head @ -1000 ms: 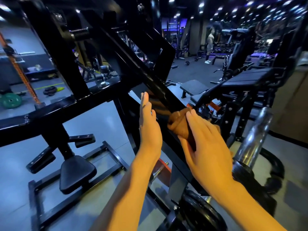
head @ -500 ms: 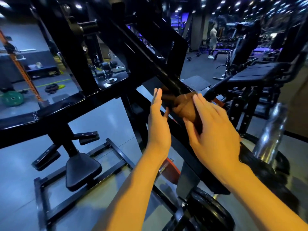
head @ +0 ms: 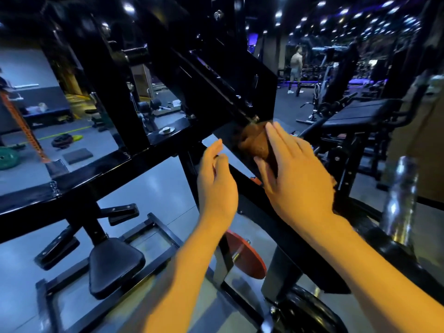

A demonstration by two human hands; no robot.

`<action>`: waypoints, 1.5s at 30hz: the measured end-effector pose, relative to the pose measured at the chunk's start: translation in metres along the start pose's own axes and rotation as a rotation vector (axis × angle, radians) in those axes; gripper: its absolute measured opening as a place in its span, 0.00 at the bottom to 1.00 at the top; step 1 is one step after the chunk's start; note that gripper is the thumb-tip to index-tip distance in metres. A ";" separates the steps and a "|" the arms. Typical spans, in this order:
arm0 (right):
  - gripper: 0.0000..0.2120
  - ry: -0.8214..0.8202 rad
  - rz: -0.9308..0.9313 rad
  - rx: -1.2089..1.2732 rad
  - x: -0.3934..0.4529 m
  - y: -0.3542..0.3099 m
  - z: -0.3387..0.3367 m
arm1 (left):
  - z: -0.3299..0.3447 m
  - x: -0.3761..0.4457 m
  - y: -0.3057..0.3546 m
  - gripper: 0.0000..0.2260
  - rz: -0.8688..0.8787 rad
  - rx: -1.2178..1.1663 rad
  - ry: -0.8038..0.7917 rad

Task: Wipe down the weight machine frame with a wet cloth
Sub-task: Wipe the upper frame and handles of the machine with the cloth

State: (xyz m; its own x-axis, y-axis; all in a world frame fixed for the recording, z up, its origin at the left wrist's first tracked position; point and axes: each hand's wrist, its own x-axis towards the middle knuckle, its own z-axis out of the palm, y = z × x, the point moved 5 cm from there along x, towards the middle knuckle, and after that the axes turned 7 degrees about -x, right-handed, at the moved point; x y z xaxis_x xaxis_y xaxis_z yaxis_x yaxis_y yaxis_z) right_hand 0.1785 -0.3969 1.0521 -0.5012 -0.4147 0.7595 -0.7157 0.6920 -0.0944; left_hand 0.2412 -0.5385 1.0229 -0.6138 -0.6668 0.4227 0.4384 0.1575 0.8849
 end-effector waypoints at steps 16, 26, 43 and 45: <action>0.28 -0.032 -0.099 0.024 0.069 -0.047 0.012 | -0.076 0.165 0.119 0.34 0.665 2.155 0.152; 0.31 -0.083 -0.190 0.030 0.138 -0.084 0.024 | -0.087 0.204 0.139 0.31 0.699 2.355 0.187; 0.30 -0.053 -0.215 -0.002 0.182 -0.116 0.033 | -0.086 0.221 0.145 0.16 0.820 2.186 0.137; 0.30 -0.074 -0.210 0.030 0.213 -0.135 0.036 | -0.085 0.219 0.145 0.16 0.834 2.189 0.156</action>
State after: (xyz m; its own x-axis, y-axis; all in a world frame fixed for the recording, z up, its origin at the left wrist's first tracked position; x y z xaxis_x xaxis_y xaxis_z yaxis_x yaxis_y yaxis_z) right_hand 0.1510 -0.5999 1.2031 -0.3732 -0.5905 0.7155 -0.8218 0.5684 0.0404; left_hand 0.2261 -0.7231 1.2276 -0.6590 -0.0862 0.7472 -0.6762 0.5028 -0.5384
